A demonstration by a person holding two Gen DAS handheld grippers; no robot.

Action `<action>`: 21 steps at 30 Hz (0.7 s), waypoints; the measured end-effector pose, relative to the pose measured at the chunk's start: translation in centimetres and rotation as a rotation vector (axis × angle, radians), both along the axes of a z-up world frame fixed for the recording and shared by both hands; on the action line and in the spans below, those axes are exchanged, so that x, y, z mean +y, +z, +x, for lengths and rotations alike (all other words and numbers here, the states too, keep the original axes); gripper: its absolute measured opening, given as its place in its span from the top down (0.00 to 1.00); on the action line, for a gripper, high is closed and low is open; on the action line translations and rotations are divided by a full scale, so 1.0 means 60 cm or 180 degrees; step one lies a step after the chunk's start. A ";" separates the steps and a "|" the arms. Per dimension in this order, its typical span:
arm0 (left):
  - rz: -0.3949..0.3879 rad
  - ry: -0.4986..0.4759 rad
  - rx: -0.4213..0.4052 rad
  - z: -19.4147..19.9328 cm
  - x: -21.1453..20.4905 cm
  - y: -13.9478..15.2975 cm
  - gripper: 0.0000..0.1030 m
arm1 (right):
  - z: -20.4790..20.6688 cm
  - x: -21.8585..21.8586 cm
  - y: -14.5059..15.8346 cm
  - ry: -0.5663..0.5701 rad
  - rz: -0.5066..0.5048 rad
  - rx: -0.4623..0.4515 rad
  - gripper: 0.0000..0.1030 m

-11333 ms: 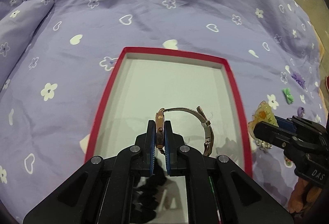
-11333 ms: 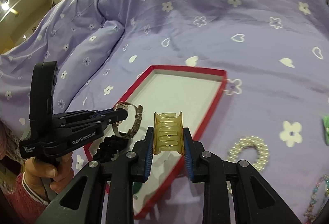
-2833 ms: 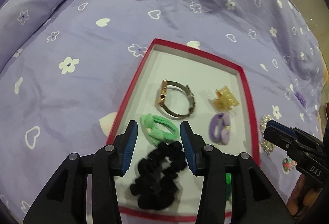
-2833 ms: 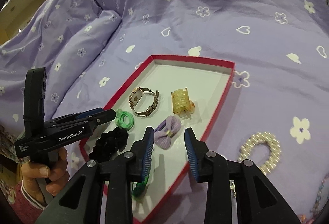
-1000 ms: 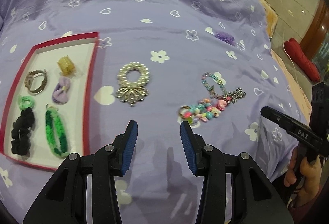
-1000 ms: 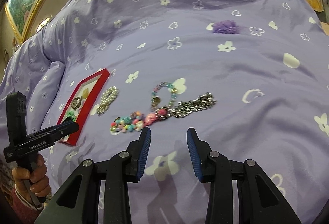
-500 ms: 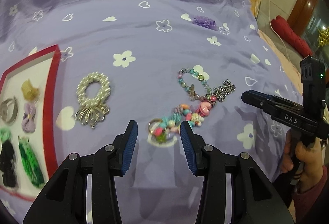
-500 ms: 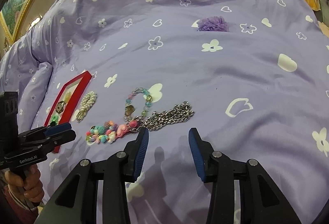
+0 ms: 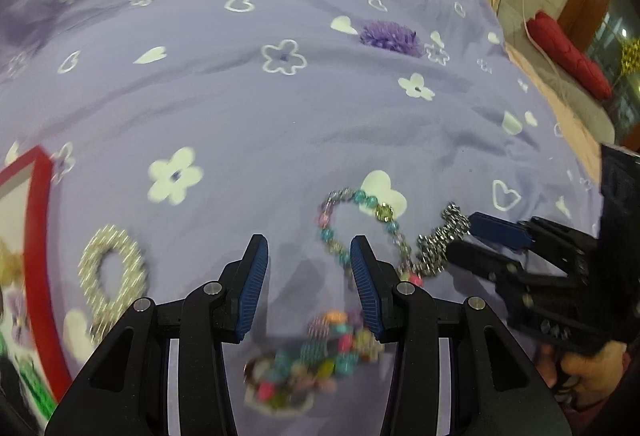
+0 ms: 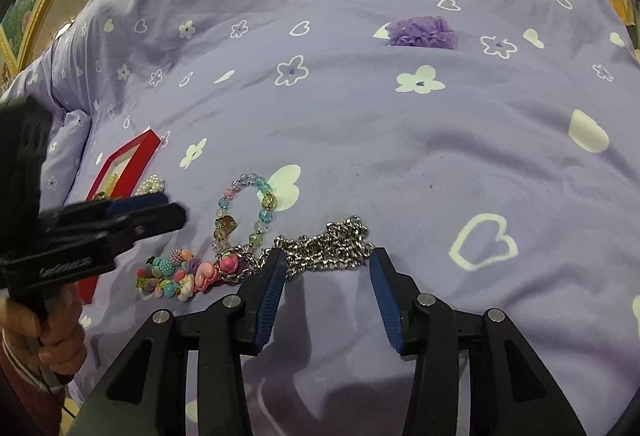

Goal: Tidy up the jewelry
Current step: 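Grasp the blue beaded bracelet with the left tool while the right tool grasps the silver chain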

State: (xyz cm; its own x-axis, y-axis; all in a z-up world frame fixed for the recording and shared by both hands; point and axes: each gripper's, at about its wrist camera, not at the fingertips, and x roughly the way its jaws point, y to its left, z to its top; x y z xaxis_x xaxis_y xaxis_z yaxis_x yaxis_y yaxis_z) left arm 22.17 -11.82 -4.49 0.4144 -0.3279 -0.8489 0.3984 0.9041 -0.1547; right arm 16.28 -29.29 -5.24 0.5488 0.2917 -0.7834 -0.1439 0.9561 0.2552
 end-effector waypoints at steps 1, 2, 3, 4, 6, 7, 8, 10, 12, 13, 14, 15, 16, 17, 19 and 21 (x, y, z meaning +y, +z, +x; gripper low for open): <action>0.0034 -0.0035 0.0014 0.007 -0.009 -0.006 0.60 | 0.002 0.002 -0.001 0.0020 -0.0022 -0.0003 0.55; 0.0056 -0.0055 0.0029 0.013 -0.015 -0.011 0.60 | 0.003 0.003 -0.002 0.0043 -0.0036 -0.0009 0.55; 0.0074 -0.0083 0.0050 0.018 -0.021 -0.016 0.60 | 0.004 0.004 -0.003 0.0056 -0.0038 -0.0011 0.55; 0.0089 -0.0123 0.0065 0.020 -0.027 -0.021 0.60 | 0.005 0.003 -0.004 0.0074 -0.0043 -0.0018 0.55; 0.0175 -0.0185 0.0029 0.019 -0.039 -0.029 0.62 | 0.005 0.004 -0.004 0.0098 -0.0052 -0.0026 0.55; 0.0216 -0.0222 -0.0013 0.017 -0.044 -0.031 0.71 | 0.005 0.004 -0.004 0.0106 -0.0055 -0.0031 0.55; 0.0243 -0.0293 -0.0051 0.012 -0.050 -0.032 0.77 | 0.005 0.004 -0.005 0.0113 -0.0059 -0.0038 0.55; 0.0242 -0.0366 -0.0075 0.007 -0.054 -0.031 0.93 | 0.006 0.006 -0.006 0.0139 -0.0076 -0.0056 0.55; 0.0247 -0.0377 -0.0108 0.002 -0.052 -0.028 0.94 | 0.006 0.014 -0.007 0.0170 -0.0168 -0.0077 0.55; 0.0231 -0.0375 -0.0112 0.000 -0.049 -0.027 0.94 | 0.006 0.017 -0.007 0.0181 -0.0216 -0.0087 0.55; 0.0204 -0.0362 -0.0108 -0.001 -0.044 -0.025 0.94 | 0.005 0.021 -0.008 0.0194 -0.0278 -0.0101 0.56; 0.0168 -0.0343 -0.0106 -0.004 -0.038 -0.022 0.94 | 0.004 0.025 -0.008 0.0204 -0.0332 -0.0118 0.57; 0.0127 -0.0321 -0.0110 -0.007 -0.032 -0.018 0.94 | 0.004 0.026 -0.009 0.0199 -0.0374 -0.0131 0.63; 0.0095 -0.0302 -0.0115 -0.008 -0.030 -0.014 0.94 | 0.005 0.026 -0.009 0.0191 -0.0390 -0.0139 0.74; 0.0011 -0.0252 -0.0135 -0.016 -0.018 -0.003 0.94 | 0.006 0.024 -0.008 0.0190 -0.0340 -0.0135 0.84; -0.0089 -0.0209 -0.0167 -0.022 -0.005 0.011 0.94 | 0.006 0.025 -0.005 0.0180 -0.0310 -0.0145 0.86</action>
State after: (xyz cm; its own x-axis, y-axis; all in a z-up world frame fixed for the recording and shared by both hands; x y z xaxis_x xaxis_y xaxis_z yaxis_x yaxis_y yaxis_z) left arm 20.83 -12.10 -3.83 0.4348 -0.3792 -0.8168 0.4650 0.8713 -0.1569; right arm 16.64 -27.79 -5.55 0.5693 0.2469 -0.7842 -0.2078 0.9661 0.1533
